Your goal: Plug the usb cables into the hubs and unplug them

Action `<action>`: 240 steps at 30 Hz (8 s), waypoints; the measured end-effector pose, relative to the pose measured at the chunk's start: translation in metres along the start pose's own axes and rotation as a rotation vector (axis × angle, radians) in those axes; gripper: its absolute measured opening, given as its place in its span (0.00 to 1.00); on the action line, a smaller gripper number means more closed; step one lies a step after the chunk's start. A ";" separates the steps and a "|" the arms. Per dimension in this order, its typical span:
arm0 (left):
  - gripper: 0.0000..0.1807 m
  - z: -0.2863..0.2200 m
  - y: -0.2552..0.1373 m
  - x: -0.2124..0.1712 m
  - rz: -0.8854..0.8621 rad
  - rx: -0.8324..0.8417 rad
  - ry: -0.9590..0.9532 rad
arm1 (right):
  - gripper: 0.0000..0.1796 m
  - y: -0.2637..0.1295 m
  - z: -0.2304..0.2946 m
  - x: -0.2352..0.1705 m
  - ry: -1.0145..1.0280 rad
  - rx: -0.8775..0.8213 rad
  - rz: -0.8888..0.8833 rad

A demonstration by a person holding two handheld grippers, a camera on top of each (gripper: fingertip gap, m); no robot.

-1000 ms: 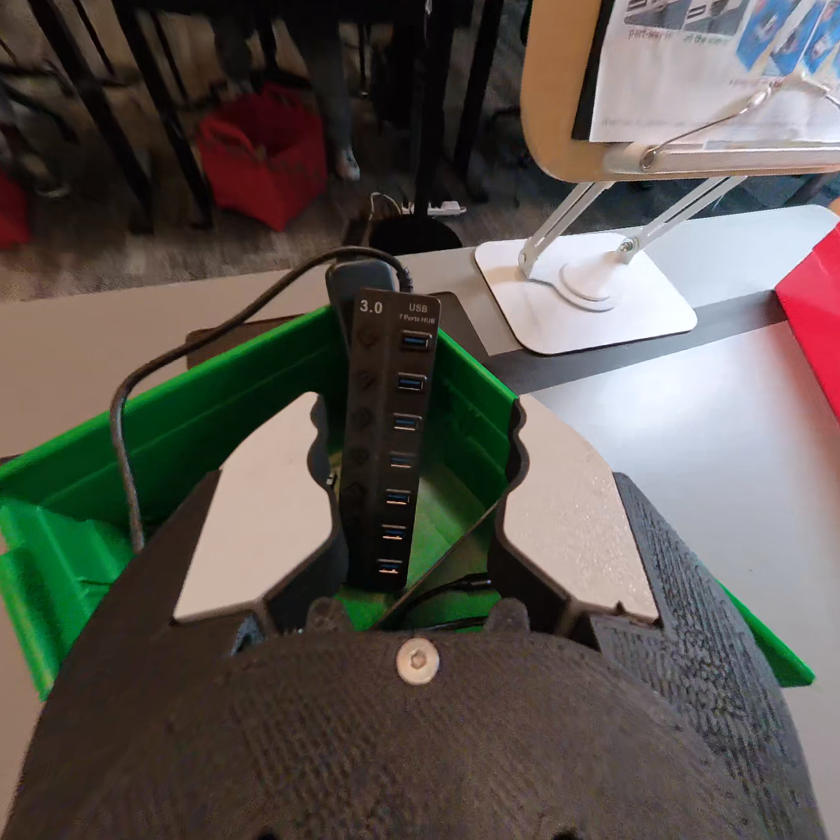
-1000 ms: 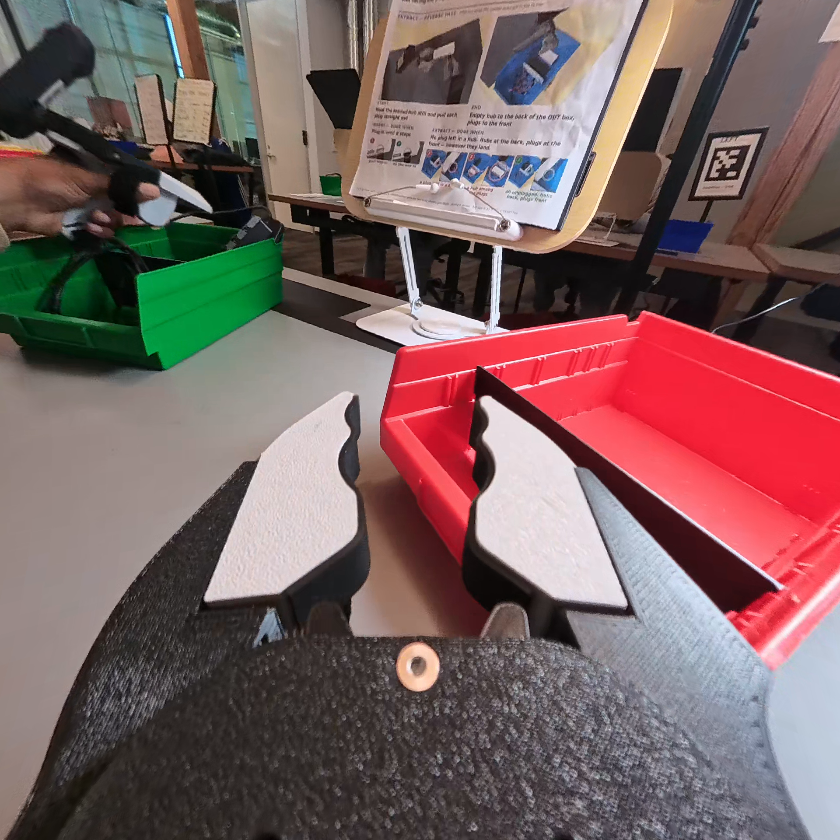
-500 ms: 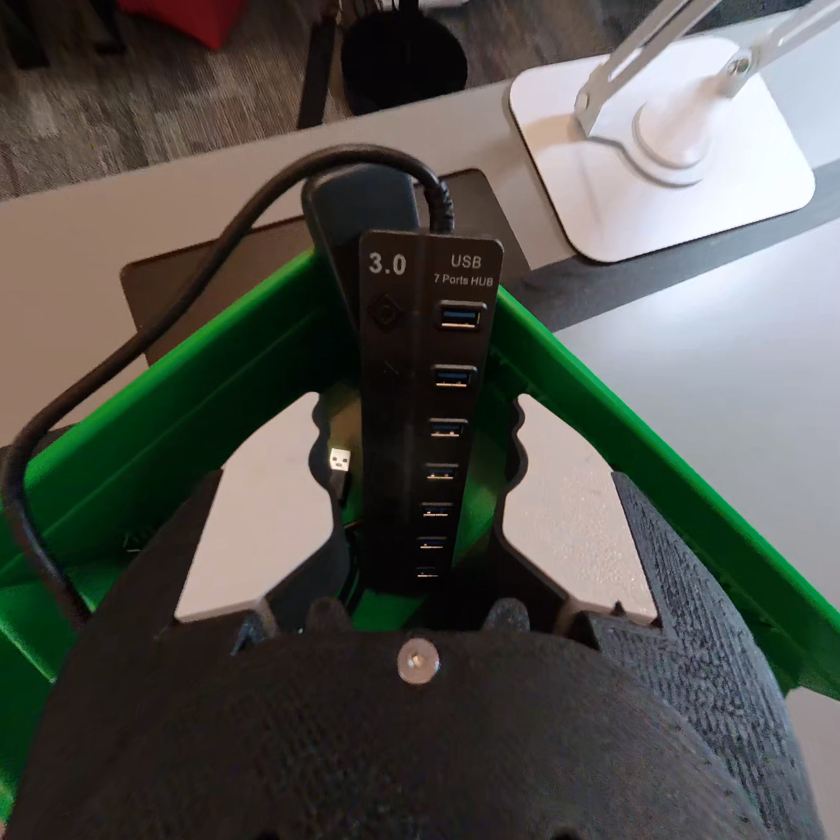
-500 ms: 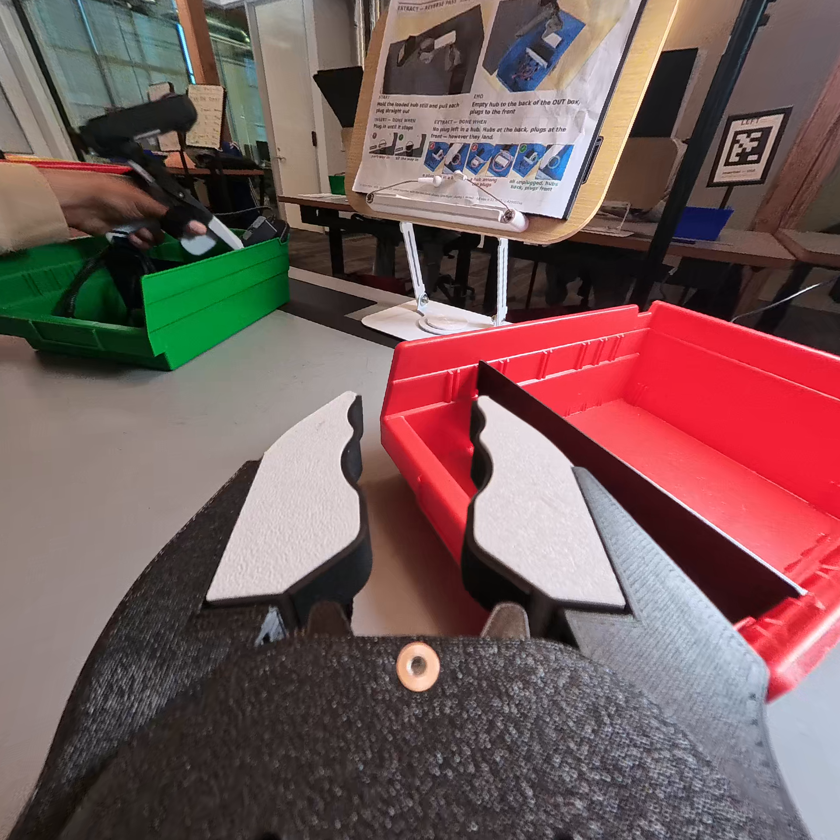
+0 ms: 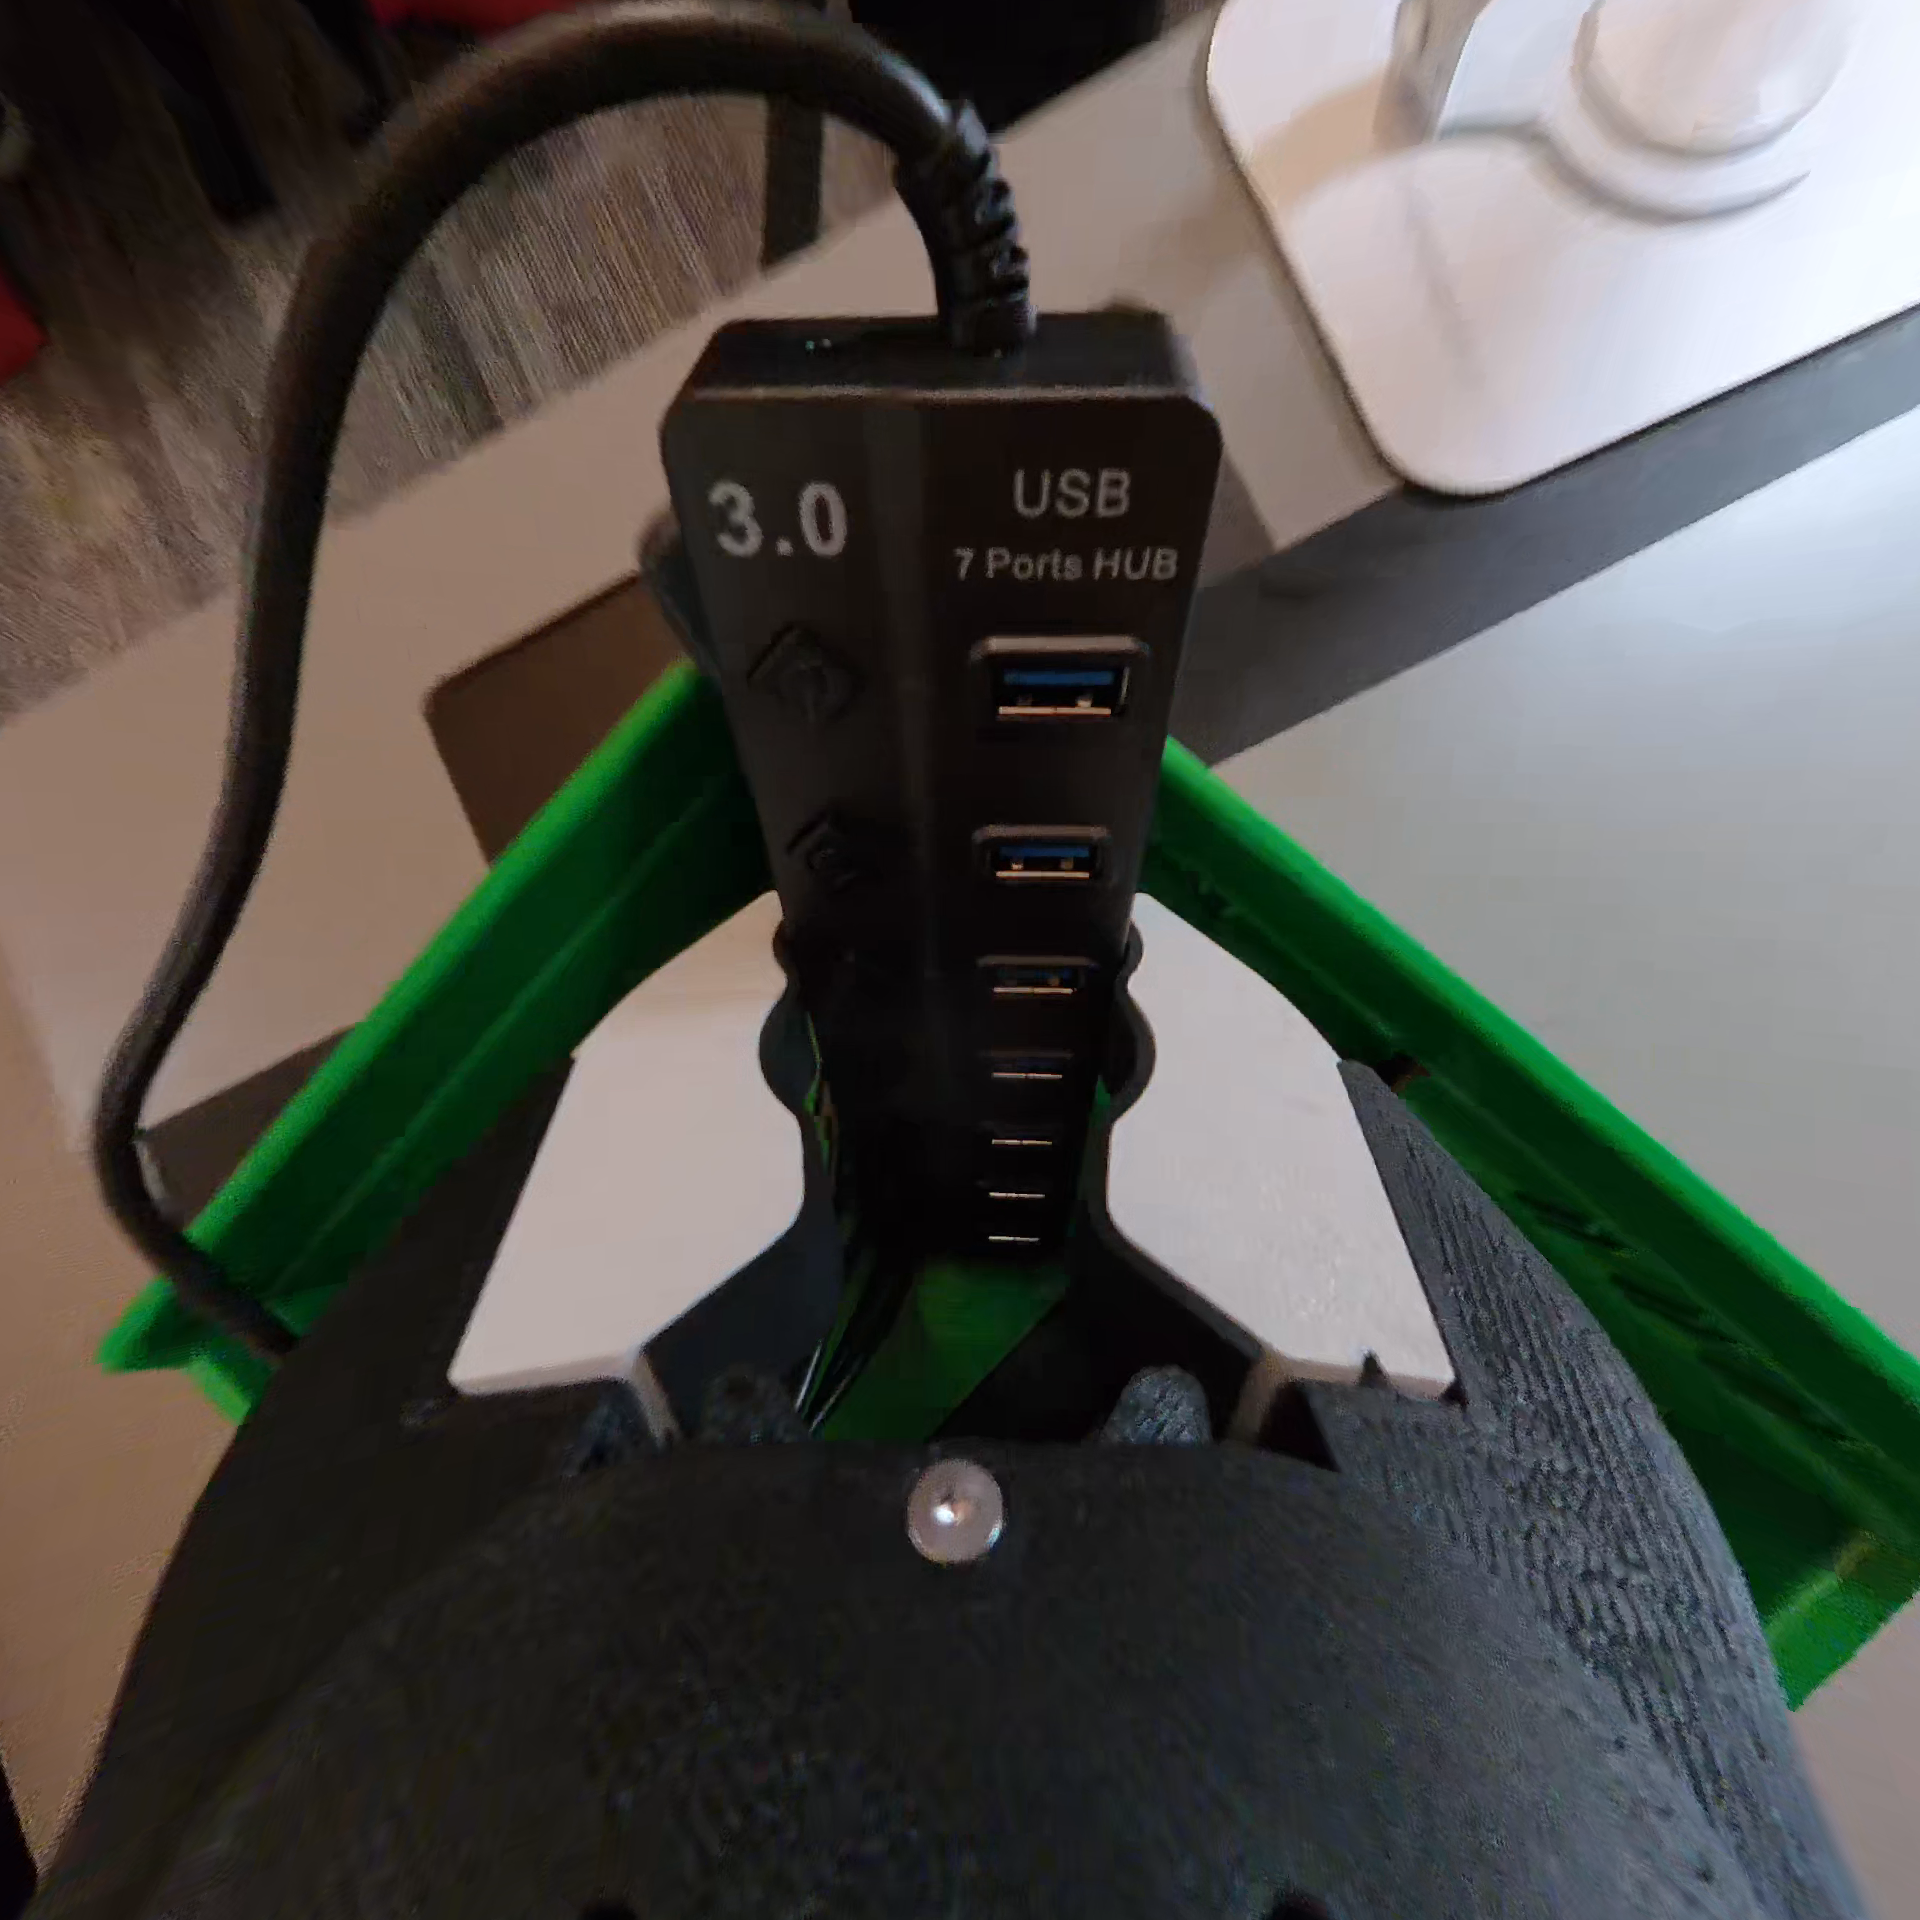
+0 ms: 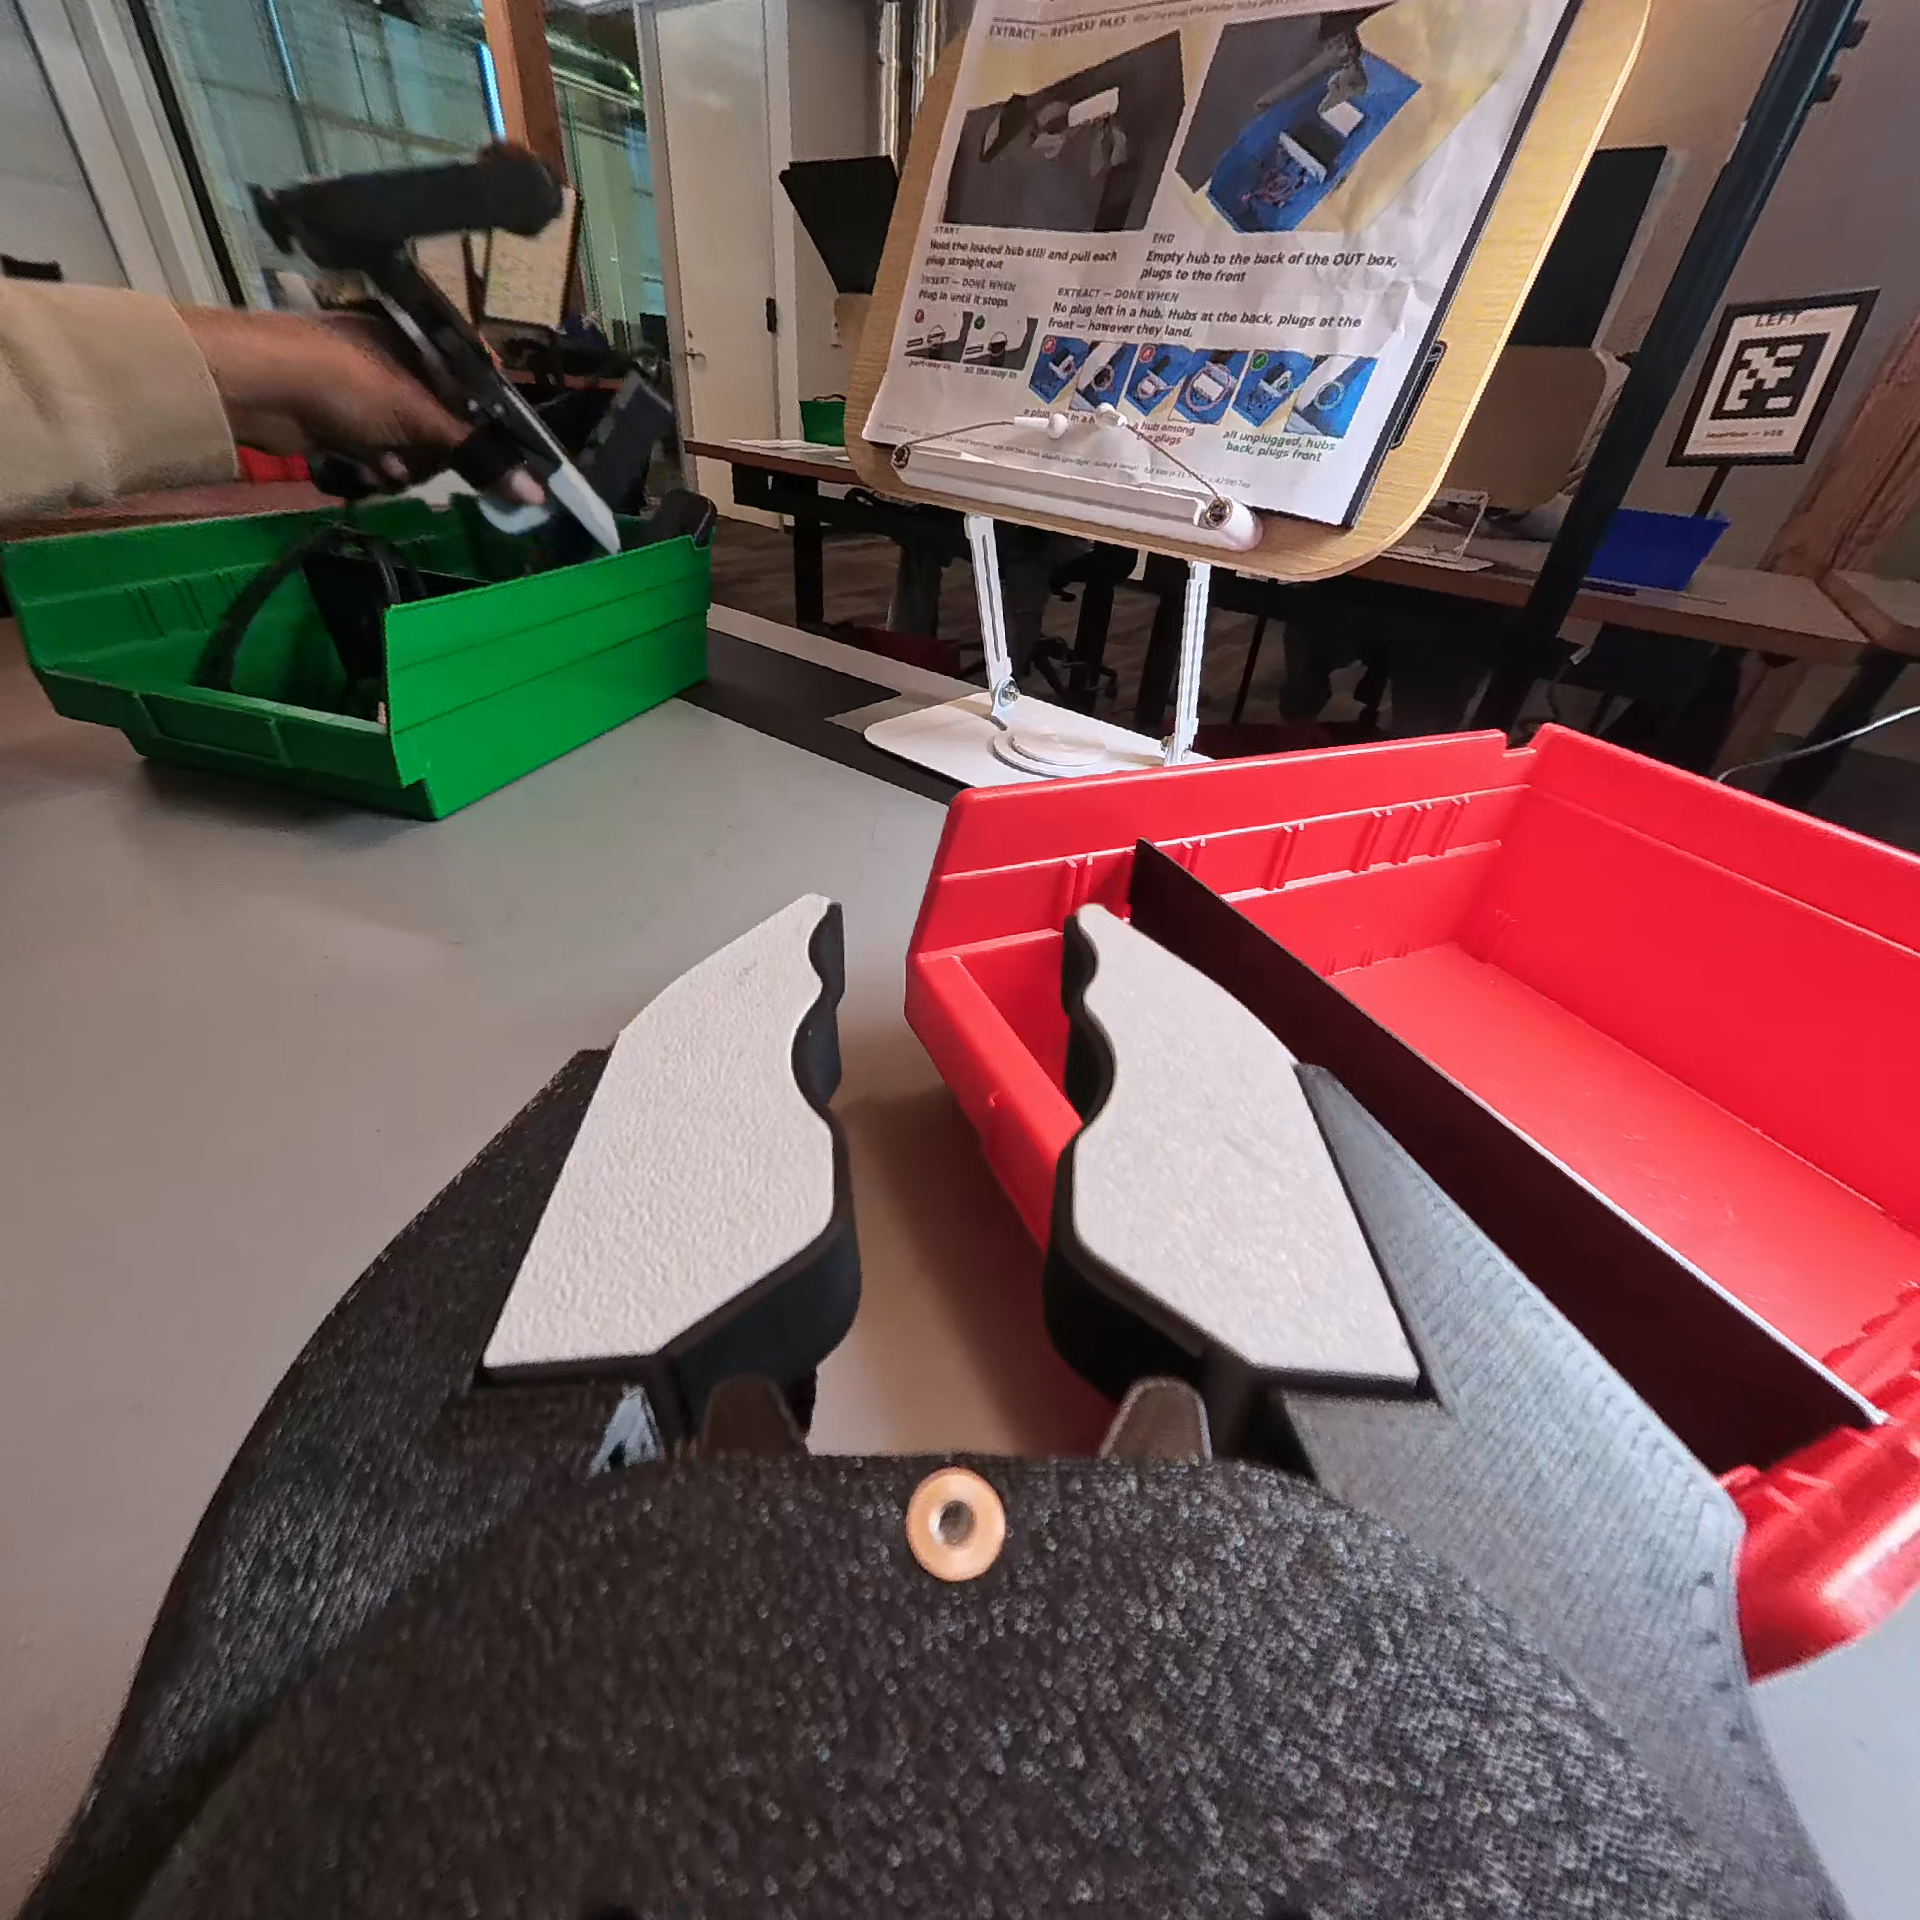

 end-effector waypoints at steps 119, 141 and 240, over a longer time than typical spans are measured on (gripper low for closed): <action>0.25 -0.234 -0.088 -0.049 -0.593 -0.585 0.475 | 0.34 -0.012 0.104 0.040 0.154 0.633 -0.078; 0.05 -0.017 -0.066 -0.099 0.167 0.058 0.493 | 0.34 -0.011 0.093 0.027 0.144 0.588 -0.032; 0.03 -0.342 -0.051 -0.128 -0.574 -0.880 0.465 | 0.35 -0.045 0.151 0.009 -0.048 0.848 -0.044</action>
Point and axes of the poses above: each gripper's, where its closed fingertips meet, y out along the fingers, x out of its top, z = x × y across the jaws, the point moved 2 cm from there along -y, back along the fingers, and after that the axes turned 15 degrees about -x, right-handed, at the moved point
